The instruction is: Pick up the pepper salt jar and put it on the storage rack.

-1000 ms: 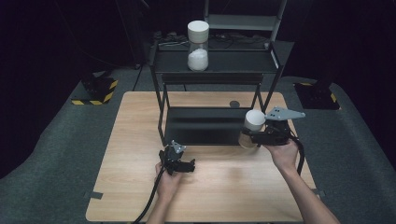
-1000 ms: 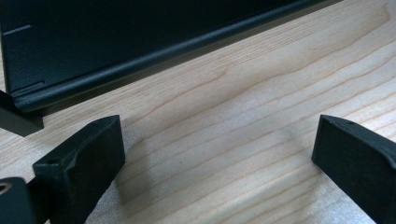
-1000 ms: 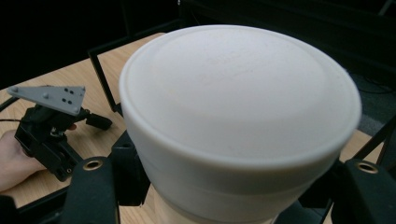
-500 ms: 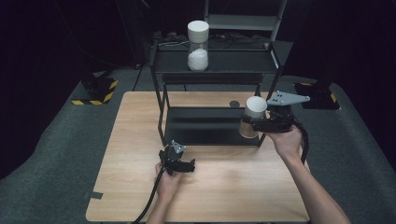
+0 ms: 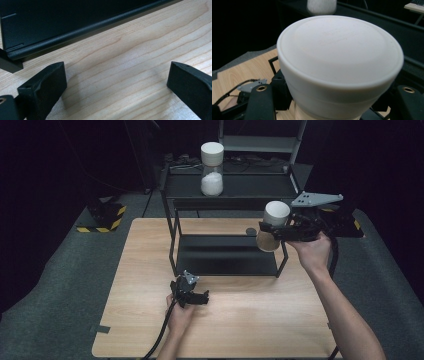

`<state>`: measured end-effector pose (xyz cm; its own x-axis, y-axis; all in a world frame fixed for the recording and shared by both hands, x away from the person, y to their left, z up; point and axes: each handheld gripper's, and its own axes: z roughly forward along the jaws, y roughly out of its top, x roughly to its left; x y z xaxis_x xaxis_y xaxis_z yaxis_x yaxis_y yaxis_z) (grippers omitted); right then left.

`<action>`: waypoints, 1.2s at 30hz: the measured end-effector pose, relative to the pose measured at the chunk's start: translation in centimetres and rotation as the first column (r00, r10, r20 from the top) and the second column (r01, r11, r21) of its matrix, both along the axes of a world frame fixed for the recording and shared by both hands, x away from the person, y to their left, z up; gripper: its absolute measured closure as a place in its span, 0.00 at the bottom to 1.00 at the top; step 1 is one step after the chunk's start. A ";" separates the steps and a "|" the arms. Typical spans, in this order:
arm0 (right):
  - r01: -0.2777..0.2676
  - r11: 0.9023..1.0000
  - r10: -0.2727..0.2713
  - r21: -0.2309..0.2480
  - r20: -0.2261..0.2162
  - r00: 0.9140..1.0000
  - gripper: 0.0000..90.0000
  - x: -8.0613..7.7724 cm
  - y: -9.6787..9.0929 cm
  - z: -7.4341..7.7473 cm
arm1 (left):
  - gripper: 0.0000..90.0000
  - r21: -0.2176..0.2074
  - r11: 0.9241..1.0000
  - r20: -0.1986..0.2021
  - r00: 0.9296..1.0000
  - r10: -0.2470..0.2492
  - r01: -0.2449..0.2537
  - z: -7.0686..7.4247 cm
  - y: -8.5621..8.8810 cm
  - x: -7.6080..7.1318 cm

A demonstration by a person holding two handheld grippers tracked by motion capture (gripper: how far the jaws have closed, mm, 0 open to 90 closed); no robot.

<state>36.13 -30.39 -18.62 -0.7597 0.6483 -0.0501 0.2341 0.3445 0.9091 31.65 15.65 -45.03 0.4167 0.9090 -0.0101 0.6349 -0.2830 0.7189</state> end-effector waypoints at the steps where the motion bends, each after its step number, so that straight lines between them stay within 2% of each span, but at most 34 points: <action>1: 0.003 1.000 -0.003 0.000 0.001 1.000 0.38 0.0 0.1 0.3 | 0.03 0.000 1.000 0.001 1.000 0.001 -0.001 0.0 0.0 0.0; 10: 0.025 1.000 -0.025 0.008 0.014 1.000 0.38 0.7 0.7 3.2 | 0.03 0.001 1.000 0.003 1.000 0.002 -0.002 0.0 -0.1 0.0; 20: 0.064 0.997 -0.064 0.034 -0.007 0.998 0.38 2.4 1.8 6.1 | 0.03 0.001 1.000 0.002 1.000 0.002 -0.002 0.0 0.0 0.0; 24: 0.107 0.994 -0.106 0.012 -0.007 0.994 0.38 3.1 2.9 7.0 | 0.03 0.001 1.000 0.001 1.000 0.001 -0.001 0.0 0.0 0.0; 29: 0.147 0.989 -0.147 0.027 -0.013 0.989 0.38 3.9 3.9 7.6 | 0.03 0.004 1.000 0.000 1.000 0.001 -0.001 0.0 -0.1 0.0; 36: 0.207 0.978 -0.207 0.019 -0.015 0.978 0.38 5.1 5.8 8.2 | 0.03 0.003 1.000 0.000 1.000 0.001 -0.001 0.0 -0.1 0.0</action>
